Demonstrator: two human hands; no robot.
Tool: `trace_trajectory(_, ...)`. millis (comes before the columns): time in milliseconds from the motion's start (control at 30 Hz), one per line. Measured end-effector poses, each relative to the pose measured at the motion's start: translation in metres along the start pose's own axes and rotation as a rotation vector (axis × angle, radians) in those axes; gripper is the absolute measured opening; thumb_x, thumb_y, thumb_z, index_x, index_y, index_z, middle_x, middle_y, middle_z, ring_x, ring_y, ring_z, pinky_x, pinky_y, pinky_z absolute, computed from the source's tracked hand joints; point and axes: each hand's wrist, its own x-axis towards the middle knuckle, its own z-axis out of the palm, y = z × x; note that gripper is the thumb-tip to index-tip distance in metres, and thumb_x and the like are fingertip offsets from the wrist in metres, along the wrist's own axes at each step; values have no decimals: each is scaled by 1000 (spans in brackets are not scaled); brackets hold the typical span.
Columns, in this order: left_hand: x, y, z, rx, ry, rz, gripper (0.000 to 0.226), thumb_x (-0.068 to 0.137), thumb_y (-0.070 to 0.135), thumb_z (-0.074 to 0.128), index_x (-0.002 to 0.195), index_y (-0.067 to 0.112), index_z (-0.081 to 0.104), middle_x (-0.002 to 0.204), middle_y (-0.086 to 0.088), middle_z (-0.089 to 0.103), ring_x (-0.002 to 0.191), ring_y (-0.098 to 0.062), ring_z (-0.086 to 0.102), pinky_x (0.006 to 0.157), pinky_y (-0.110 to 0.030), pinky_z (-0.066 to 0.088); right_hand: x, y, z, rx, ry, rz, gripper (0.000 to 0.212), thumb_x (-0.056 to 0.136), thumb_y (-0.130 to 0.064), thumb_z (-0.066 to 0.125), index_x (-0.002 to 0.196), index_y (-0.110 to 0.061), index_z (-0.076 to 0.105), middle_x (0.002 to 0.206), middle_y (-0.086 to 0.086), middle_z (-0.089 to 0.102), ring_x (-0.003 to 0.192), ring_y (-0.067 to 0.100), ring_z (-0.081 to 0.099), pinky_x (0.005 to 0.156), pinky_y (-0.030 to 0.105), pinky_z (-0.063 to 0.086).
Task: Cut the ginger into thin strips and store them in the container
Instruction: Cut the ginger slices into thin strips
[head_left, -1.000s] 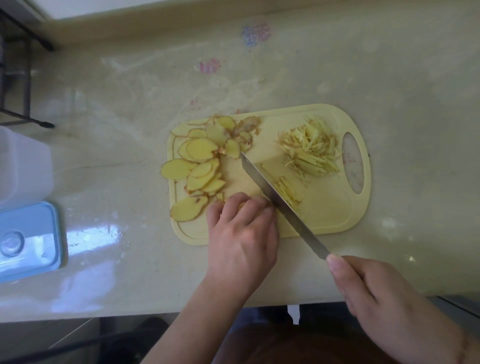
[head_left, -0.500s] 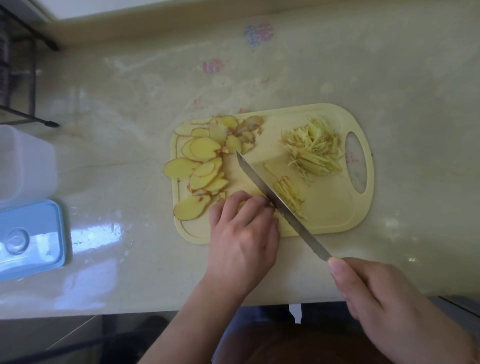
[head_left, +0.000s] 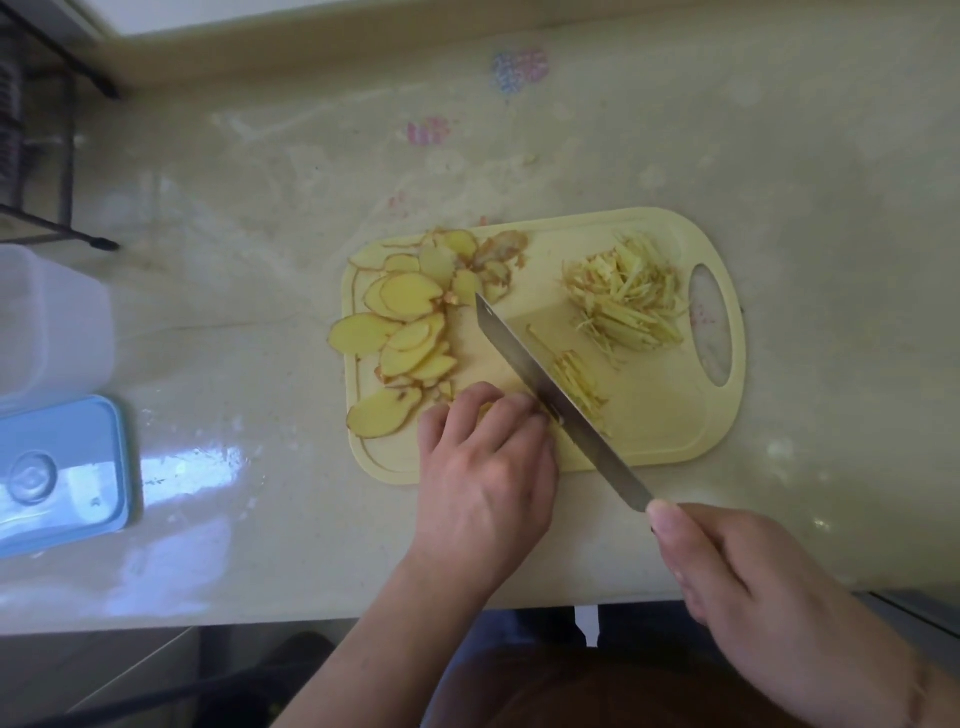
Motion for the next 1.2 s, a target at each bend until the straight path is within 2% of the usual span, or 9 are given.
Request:
trace_trajectory(167, 0, 0, 0, 5, -30, -1, 17, 93, 21, 60, 89, 16, 76, 107, 6, 70, 105, -28, 61, 83, -43, 41, -6, 5, 4, -35, 36, 17, 83, 75, -90, 14, 69, -12, 42, 54, 8, 44, 49, 14, 43, 61, 37, 40)
trace_trajectory(267, 1, 1, 0, 22, -38, 13, 18, 94, 21, 59, 90, 16, 76, 107, 6, 71, 107, -27, 61, 83, -43, 41, -3, 3, 7, -56, 31, 1, 85, 76, -89, 12, 61, -11, 42, 58, 9, 49, 50, 16, 46, 54, 31, 38)
trace_trajectory(333, 0, 2, 0, 39, -45, 24, 17, 95, 22, 60, 92, 16, 76, 109, 6, 71, 107, -28, 61, 82, -43, 41, 3, 0, 9, -57, 39, -20, 78, 78, -85, 13, 58, -15, 40, 53, 2, 45, 49, 13, 44, 52, 28, 34)
trace_trajectory(400, 0, 2, 0, 39, -51, 29, 16, 94, 22, 61, 92, 16, 76, 109, 5, 71, 107, -28, 61, 82, -43, 41, 8, -4, 9, -47, 42, -23, 76, 79, -83, 14, 57, -15, 39, 50, -2, 43, 48, 12, 43, 51, 29, 35)
trace_trajectory(533, 2, -1, -2, 5, -11, 37, 13, 92, 21, 64, 91, 14, 75, 108, 4, 70, 105, -29, 62, 82, -43, 42, 3, -4, 1, 32, 37, 0, 82, 78, -86, 18, 65, -8, 39, 52, 2, 39, 50, 13, 39, 58, 45, 42)
trace_trajectory(667, 9, 1, 2, -33, 7, 58, 13, 92, 20, 65, 95, 13, 76, 111, 3, 71, 105, -28, 60, 83, -42, 43, -3, -2, -5, 40, 53, 24, 84, 75, -92, 17, 73, -11, 39, 53, 2, 34, 50, 10, 35, 57, 44, 38)
trace_trajectory(933, 10, 0, 7, -92, -6, 46, 17, 94, 16, 61, 92, 10, 76, 107, -1, 71, 103, -28, 64, 85, -41, 45, -7, 3, -5, 16, 29, 48, 79, 76, -88, 17, 76, -13, 39, 53, 3, 34, 49, 10, 33, 57, 45, 36)
trace_trajectory(1200, 11, -1, 8, -110, -27, 48, 19, 95, 15, 58, 89, 7, 74, 104, -5, 70, 104, -30, 64, 86, -42, 47, -12, 3, -6, -22, 17, 88, 88, 68, -96, 9, 74, -15, 42, 53, 4, 40, 51, 14, 41, 63, 44, 42)
